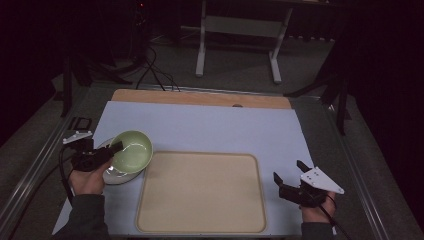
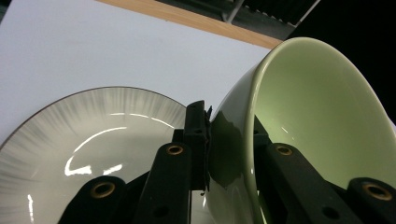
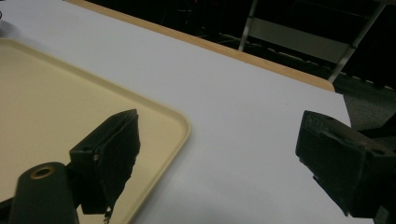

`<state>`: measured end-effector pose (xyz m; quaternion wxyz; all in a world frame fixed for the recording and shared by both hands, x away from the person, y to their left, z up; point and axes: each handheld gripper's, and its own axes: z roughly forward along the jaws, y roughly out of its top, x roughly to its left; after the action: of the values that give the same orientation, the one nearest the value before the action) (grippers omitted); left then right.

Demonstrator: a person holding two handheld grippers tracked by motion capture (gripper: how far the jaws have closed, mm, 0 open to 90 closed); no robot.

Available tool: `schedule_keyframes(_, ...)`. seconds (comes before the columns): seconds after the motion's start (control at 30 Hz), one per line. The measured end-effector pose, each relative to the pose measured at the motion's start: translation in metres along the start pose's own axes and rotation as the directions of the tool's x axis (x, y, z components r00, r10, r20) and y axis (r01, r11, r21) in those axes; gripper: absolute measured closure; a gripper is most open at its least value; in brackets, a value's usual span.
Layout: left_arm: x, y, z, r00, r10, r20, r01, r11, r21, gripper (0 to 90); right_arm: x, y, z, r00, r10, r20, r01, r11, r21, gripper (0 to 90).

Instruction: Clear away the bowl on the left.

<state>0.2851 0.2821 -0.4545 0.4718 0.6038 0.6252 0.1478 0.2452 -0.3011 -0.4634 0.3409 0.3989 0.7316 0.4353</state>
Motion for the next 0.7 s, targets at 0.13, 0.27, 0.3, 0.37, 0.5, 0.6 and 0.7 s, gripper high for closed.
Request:
schedule_keyframes(0.13, -0.005, 0.0, 0.002, 1.0, 0.009, 0.003, -0.009, 0.9999, 0.009, 79.1, 0.0, 0.0, 0.0, 1.0, 0.0, 0.0, 0.0, 1.0, 0.0, 13.2)
schedule_keyframes(0.27, -0.009, 0.0, 0.003, 0.9998, 0.016, 0.014, -0.017, 0.9998, 0.011, 79.1, 0.0, 0.0, 0.0, 1.0, 0.0, 0.0, 0.0, 1.0, -0.001, 13.2)
schedule_keyframes(0.3, -0.01, 0.0, 0.004, 0.9997, 0.016, 0.017, -0.016, 0.9998, 0.01, 79.1, 0.0, 0.0, 0.0, 1.0, 0.001, 0.0, -0.001, 1.0, -0.001, 13.2)
schedule_keyframes(0.37, -0.012, 0.0, 0.004, 0.9995, 0.022, 0.021, -0.022, 0.9997, 0.012, 79.1, 0.0, 0.0, 0.0, 1.0, 0.0, 0.001, 0.0, 1.0, -0.002, 13.2)
schedule_keyframes(0.5, -0.016, 0.0, 0.005, 0.9992, 0.027, 0.028, -0.028, 0.9995, 0.015, 79.1, 0.0, 0.0, 0.0, 1.0, 0.0, 0.001, 0.0, 1.0, -0.002, 13.2)
schedule_keyframes(0.6, -0.019, 0.0, 0.006, 0.9989, 0.032, 0.033, -0.033, 0.9993, 0.017, 79.0, 0.0, 0.0, 0.0, 1.0, 0.0, 0.002, 0.0, 1.0, -0.002, 13.2)
schedule_keyframes(0.7, -0.021, -0.001, 0.008, 0.9986, 0.038, 0.037, -0.039, 0.999, 0.022, 79.1, 0.0, 0.0, 0.0, 1.0, -0.001, 0.001, 0.001, 1.0, -0.002, 13.2)
